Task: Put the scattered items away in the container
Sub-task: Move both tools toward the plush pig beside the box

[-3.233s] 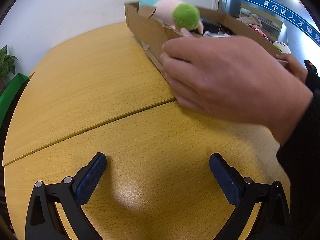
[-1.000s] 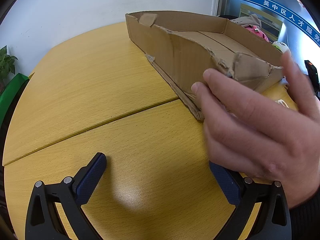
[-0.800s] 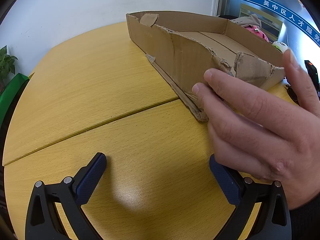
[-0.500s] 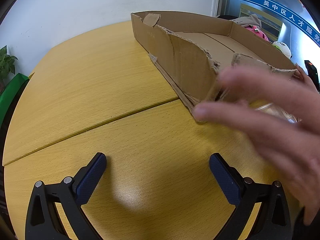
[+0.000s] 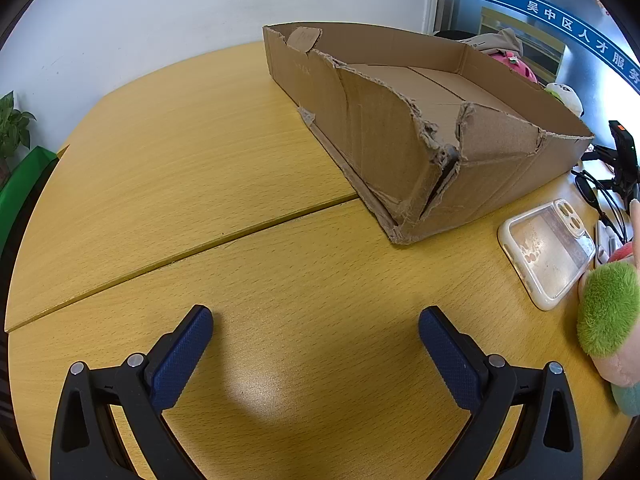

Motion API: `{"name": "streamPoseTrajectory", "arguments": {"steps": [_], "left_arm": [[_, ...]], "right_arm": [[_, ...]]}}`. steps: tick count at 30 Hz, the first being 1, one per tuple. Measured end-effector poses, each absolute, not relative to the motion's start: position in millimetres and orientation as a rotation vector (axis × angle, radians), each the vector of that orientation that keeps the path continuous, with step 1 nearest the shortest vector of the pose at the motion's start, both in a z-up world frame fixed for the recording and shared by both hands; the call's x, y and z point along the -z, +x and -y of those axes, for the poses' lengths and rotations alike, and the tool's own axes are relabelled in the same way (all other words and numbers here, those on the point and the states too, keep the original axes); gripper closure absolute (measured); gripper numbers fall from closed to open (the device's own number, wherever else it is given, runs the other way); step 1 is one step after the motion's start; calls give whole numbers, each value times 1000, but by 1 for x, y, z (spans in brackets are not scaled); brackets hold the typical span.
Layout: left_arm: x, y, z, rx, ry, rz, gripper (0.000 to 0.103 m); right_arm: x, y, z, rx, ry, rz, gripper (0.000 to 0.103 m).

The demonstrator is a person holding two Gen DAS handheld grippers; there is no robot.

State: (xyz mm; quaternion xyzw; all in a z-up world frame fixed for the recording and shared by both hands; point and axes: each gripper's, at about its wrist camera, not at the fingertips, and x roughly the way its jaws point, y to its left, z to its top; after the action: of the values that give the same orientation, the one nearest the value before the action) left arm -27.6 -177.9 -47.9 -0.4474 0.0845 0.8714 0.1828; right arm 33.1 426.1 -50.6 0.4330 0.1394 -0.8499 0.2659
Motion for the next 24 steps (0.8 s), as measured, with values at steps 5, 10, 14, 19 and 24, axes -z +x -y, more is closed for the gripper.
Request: {"name": "streamPoseTrajectory", "arguments": {"steps": [5, 10, 14, 19, 24], "left_arm": [[48, -28, 178, -2458, -1262, -239, 0], [48, -28, 178, -2458, -1262, -239, 0], [48, -28, 178, -2458, -1262, -239, 0], [48, -22, 176, -2474, -1268, -231, 0], [43, 1, 164, -2522, -1290, -199, 0]], "right_arm": [[51, 33, -426, 2295, 1169, -376, 0], [51, 33, -426, 2295, 1169, -376, 0], [51, 34, -426, 2295, 1169, -375, 0], [51, 34, -426, 2295, 1169, -375, 0], [51, 34, -426, 2296, 1170, -374, 0]]}}
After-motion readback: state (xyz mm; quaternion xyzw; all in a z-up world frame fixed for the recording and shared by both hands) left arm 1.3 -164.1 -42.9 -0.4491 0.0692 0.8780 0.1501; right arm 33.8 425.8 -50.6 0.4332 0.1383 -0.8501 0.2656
